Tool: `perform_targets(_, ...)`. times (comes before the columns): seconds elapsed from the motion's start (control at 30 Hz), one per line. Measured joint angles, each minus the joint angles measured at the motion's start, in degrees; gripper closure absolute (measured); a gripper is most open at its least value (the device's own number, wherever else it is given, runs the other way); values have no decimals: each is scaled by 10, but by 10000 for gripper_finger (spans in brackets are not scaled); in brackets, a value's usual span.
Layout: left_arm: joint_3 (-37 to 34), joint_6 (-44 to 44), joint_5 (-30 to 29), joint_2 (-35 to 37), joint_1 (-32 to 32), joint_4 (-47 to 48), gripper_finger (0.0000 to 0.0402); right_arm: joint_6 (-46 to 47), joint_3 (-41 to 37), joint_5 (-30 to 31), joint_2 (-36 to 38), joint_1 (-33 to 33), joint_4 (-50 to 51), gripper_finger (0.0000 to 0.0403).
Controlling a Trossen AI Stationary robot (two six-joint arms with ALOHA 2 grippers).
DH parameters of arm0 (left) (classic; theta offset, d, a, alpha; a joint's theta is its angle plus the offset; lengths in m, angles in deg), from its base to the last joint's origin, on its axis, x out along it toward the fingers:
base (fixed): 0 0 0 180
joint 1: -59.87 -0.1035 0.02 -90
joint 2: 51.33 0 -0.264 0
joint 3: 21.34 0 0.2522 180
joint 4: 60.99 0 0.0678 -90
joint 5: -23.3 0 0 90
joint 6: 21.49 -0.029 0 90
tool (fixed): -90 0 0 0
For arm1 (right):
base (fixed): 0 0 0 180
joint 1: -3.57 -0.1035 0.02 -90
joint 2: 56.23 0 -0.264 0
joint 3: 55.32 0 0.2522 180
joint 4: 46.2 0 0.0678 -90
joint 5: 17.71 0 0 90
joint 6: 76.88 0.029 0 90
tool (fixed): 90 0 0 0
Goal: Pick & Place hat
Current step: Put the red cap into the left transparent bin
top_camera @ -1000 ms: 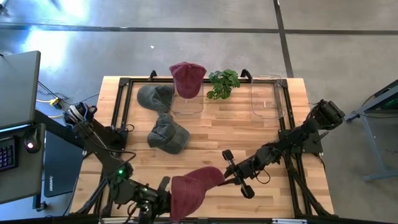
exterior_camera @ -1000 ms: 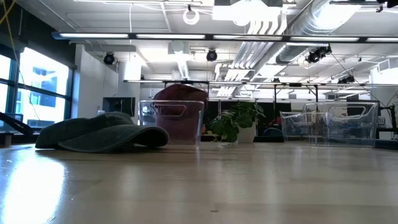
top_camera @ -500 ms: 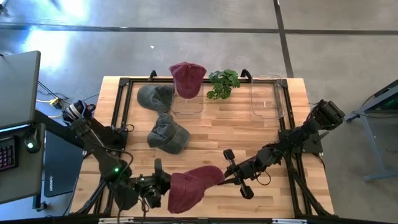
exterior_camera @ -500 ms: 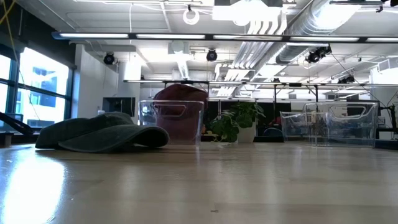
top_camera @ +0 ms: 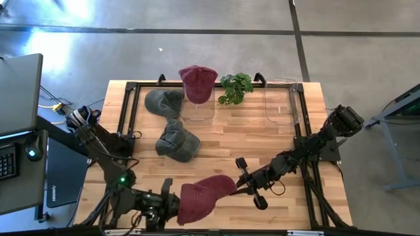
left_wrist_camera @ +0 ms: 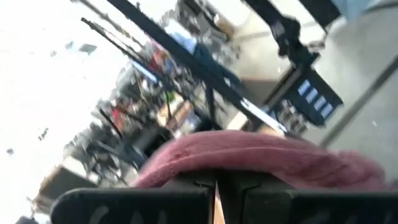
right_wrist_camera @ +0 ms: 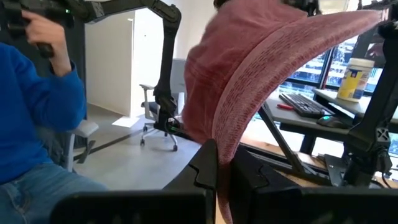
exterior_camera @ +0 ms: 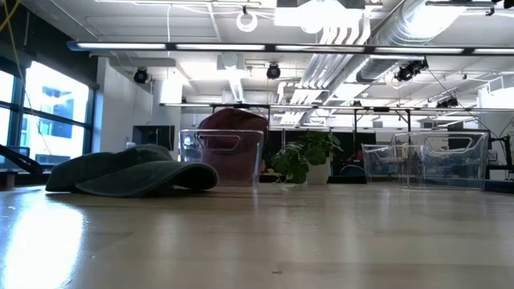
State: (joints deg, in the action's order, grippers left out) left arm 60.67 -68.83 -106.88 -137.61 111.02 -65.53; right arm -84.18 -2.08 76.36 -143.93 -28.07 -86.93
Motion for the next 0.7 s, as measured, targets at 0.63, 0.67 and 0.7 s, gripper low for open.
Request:
perform_targets(0.63, 0, 181, -203, 95, 0, 244, 401, -1, 0, 99, 1, 1, 7, 395)
perform_targets(0.67, 0, 215, -205, 105, 0, 291, 401, -2, 0, 108, 1, 1, 6, 395)
perform_targets(0.7, 0, 254, -201, 117, 0, 337, 401, -2, 0, 118, 1, 1, 4, 395)
